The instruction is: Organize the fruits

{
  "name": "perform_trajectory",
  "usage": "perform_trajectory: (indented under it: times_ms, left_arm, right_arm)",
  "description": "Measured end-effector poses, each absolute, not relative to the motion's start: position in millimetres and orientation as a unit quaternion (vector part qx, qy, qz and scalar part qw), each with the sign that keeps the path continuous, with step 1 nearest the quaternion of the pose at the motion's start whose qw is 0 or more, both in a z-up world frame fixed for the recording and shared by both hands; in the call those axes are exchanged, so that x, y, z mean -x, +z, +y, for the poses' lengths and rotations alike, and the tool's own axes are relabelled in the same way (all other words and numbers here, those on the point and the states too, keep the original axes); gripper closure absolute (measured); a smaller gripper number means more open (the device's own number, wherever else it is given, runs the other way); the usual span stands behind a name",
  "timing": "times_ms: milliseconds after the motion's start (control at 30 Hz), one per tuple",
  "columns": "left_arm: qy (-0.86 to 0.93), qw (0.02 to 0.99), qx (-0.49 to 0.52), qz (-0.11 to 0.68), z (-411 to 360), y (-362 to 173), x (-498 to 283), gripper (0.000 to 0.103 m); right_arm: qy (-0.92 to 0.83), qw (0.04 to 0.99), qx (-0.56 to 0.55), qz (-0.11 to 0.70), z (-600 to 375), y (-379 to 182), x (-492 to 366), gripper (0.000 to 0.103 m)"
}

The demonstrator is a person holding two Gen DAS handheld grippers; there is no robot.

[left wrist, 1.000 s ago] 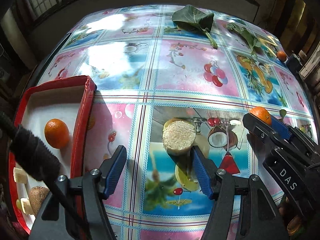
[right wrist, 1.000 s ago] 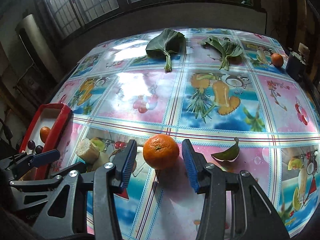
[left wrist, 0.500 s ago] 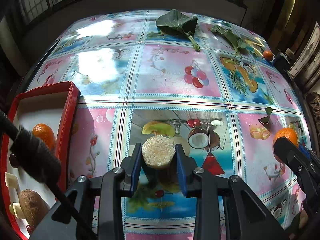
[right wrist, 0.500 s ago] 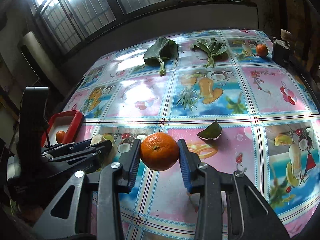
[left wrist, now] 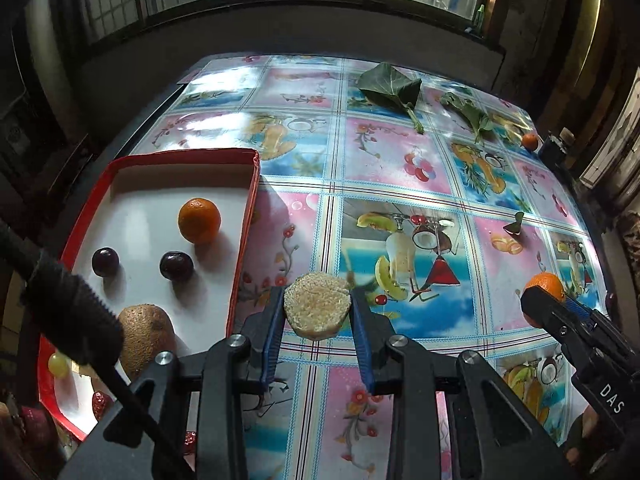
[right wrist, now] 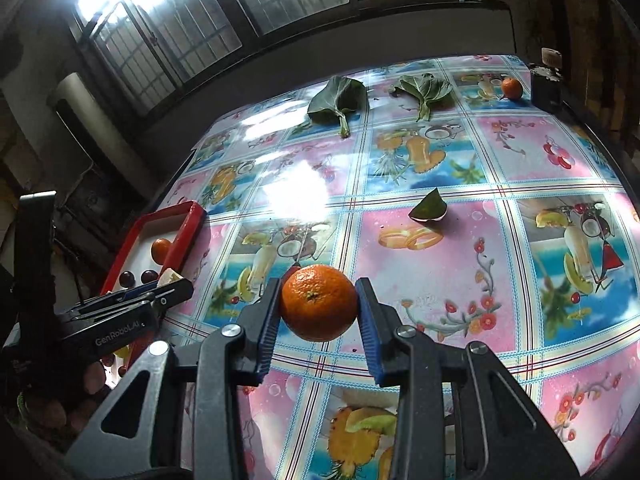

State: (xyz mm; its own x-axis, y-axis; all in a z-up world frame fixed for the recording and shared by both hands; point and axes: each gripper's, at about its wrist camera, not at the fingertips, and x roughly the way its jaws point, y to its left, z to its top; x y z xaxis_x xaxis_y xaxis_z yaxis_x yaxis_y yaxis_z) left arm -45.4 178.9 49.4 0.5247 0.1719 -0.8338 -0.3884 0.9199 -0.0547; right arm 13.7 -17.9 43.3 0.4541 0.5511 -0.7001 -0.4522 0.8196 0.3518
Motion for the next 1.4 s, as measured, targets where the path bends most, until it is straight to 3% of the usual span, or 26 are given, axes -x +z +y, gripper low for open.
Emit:
perform_trajectory:
  times_ms: [1400]
  left_arm:
    - [0.268, 0.852, 0.168, 0.417, 298, 55, 122, 0.071]
  right_arm:
    - [0.393, 0.825, 0.039, 0.404, 135, 78, 44, 0.064]
